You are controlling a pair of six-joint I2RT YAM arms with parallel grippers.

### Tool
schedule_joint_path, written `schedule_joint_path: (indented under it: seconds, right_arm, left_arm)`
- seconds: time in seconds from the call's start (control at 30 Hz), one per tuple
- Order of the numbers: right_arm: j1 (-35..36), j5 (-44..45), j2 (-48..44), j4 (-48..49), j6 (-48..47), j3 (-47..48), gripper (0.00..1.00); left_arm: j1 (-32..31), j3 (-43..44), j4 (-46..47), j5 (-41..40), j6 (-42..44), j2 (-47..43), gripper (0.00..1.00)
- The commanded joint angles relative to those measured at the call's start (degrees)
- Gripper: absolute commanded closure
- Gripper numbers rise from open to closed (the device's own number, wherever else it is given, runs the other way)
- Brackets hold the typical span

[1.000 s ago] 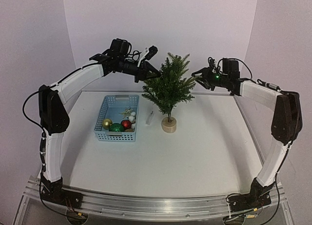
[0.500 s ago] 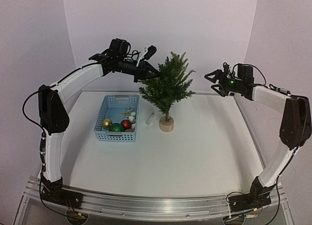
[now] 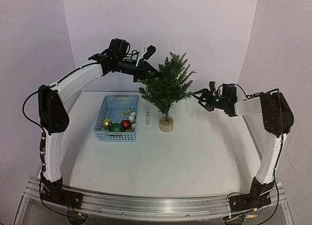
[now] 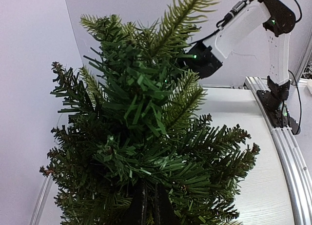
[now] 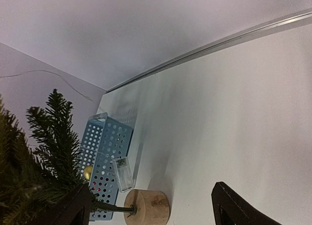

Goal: Decorate the small christmas tree

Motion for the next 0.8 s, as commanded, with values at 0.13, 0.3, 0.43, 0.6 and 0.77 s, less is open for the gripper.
schedule_joint_path:
  seconds: [0.13, 0.3, 0.43, 0.6, 0.77]
  right_arm:
    - [5.5, 1.2, 14.7, 21.2, 6.6, 12.1, 0.15]
    - [7.2, 1.2, 19.0, 22.2, 8.1, 16.4, 0.15]
    - [7.6, 3.1, 22.0, 22.2, 9.5, 19.2, 0.19]
    - [7.7, 4.5, 26.1, 22.1, 10.8, 24.1, 0.27]
    - [7.7, 3.6, 28.1, 22.1, 12.7, 27.8, 0.64]
  left_arm:
    - [0.3, 1.6, 1.4, 2.8, -0.6, -0.5, 1.00]
    - [0.3, 2.4, 1.6, 2.8, -1.0, 0.1, 1.00]
    - [0.3, 2.9, 1.5, 2.8, -0.8, 0.5, 1.00]
    - [0.3, 3.0, 1.6, 3.1, -1.0, 0.6, 1.00]
    - [0.3, 3.0, 1.8, 3.1, -1.1, 0.5, 1.00]
